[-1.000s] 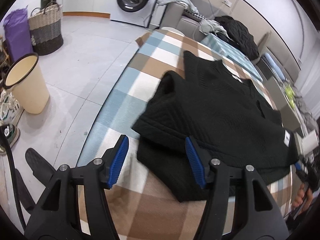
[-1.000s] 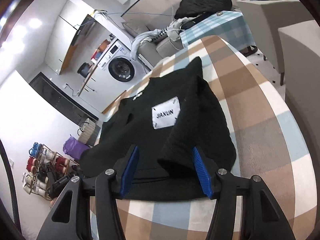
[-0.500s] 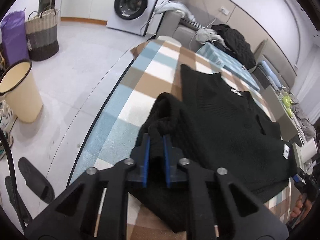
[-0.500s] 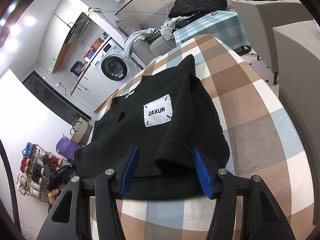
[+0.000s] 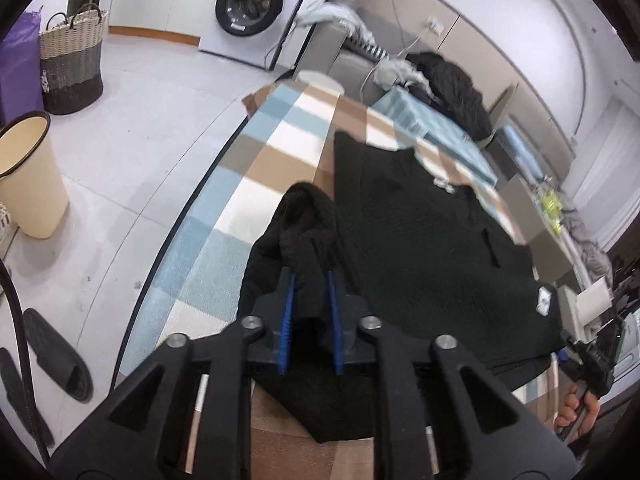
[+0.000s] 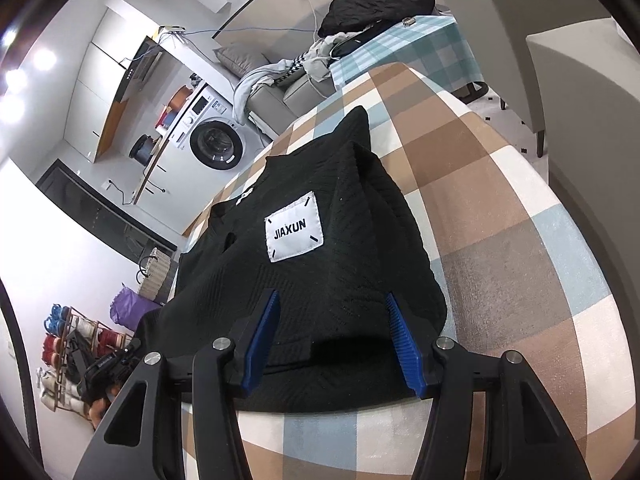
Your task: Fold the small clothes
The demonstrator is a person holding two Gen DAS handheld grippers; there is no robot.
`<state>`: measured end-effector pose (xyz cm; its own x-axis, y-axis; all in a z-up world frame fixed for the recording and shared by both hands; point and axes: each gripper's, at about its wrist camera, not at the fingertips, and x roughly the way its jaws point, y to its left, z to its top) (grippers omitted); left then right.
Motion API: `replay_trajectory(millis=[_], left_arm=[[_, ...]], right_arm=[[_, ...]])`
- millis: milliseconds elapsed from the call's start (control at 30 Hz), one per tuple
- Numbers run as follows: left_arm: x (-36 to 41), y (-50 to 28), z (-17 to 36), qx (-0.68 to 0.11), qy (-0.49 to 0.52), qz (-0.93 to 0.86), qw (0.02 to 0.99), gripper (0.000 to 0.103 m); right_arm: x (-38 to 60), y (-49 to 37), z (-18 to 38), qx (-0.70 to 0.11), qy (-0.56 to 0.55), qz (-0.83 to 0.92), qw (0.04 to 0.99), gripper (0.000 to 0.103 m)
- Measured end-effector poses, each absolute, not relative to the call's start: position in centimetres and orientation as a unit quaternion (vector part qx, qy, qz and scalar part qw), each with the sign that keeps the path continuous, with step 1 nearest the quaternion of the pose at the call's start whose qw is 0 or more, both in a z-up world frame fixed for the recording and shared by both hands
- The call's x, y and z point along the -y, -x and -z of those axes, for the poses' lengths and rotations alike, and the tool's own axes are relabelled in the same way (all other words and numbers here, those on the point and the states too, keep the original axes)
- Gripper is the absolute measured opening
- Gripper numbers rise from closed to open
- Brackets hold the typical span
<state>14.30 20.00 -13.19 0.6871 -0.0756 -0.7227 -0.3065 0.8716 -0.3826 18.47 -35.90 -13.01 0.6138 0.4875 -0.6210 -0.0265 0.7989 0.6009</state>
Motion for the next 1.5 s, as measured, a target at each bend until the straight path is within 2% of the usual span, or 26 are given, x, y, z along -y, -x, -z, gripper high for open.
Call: replay_trajectory(millis=[67, 167, 200, 233, 267, 300, 333, 600, 867, 900, 933, 967, 1000, 1033, 1067, 1167, 1500], left_arm=[[-19.8, -14.7, 13.7, -0.399, 0.246, -0.059, 0.881, 0.017], [-19.4, -15.1, 13.9, -0.396, 0.249, -0.055, 0.882, 0.017], [-19.3, -15.1, 13.8, -0.391, 0.247, -0.055, 0.885, 0.017], [-19.3, -15.1, 13.7, -0.388, 0.245, -0.056, 0.887, 0.011], [-19.2, -15.1, 13.4, -0.382, 0.239, -0.060, 0.890, 0.007], [-19.2, -15.0, 13.2, -0.379, 0.238, -0.060, 0.892, 0.006], [-19.2, -14.9, 12.9, -0.373, 0.239, -0.061, 0.894, 0.006], [-19.7, -16.6, 8.9, -0.322, 0.244, -0.046, 0.913, 0.005], [-21.6, -24.9, 4.9, -0.289, 0.243, -0.063, 0.924, 0.005], [-21.9, -25.8, 4.8, -0.290, 0.244, -0.064, 0.923, 0.005], [-22.4, -26.8, 4.8, -0.292, 0.246, -0.067, 0.922, 0.006], [-22.9, -27.8, 5.1, -0.298, 0.251, -0.078, 0.918, 0.010], [-23.3, -28.7, 5.4, -0.312, 0.255, -0.082, 0.912, 0.013], [-23.7, -29.3, 5.8, -0.326, 0.256, -0.087, 0.906, 0.023], [-24.0, -29.5, 6.1, -0.335, 0.255, -0.096, 0.902, 0.036], [-24.5, -28.6, 6.6, -0.329, 0.251, -0.103, 0.905, 0.049], [-23.4, -27.6, 10.5, -0.373, 0.218, -0.107, 0.895, 0.049]], right_arm=[[35.8, -18.6, 13.1, -0.413, -0.281, -0.151, 0.853, 0.056], [35.5, -18.9, 13.0, -0.409, -0.276, -0.150, 0.857, 0.047], [35.4, -19.1, 12.9, -0.408, -0.273, -0.151, 0.858, 0.040], [35.3, -19.1, 12.7, -0.406, -0.270, -0.151, 0.860, 0.028], [35.1, -19.1, 12.6, -0.405, -0.262, -0.149, 0.863, 0.022], [35.0, -19.1, 12.4, -0.404, -0.252, -0.142, 0.868, 0.012], [35.0, -19.0, 12.2, -0.400, -0.249, -0.139, 0.871, 0.008], [36.2, -19.9, 8.7, -0.340, -0.316, -0.149, 0.873, 0.007], [35.5, -29.7, 5.8, -0.313, -0.364, -0.086, 0.873, 0.007], [35.6, -31.1, 5.9, -0.311, -0.380, -0.073, 0.868, 0.008], [35.8, -32.2, 6.0, -0.306, -0.390, -0.063, 0.866, 0.015], [36.0, -33.3, 6.1, -0.307, -0.397, -0.052, 0.863, 0.021], [36.4, -34.3, 6.5, -0.309, -0.410, -0.038, 0.857, 0.033], [36.9, -34.9, 6.8, -0.307, -0.424, -0.034, 0.851, 0.038], [37.4, -35.3, 7.1, -0.308, -0.434, -0.029, 0.846, 0.038], [37.8, -35.1, 7.2, -0.317, -0.425, -0.035, 0.847, 0.040], [36.0, -32.6, 9.2, -0.386, -0.313, -0.037, 0.867, 0.042]])
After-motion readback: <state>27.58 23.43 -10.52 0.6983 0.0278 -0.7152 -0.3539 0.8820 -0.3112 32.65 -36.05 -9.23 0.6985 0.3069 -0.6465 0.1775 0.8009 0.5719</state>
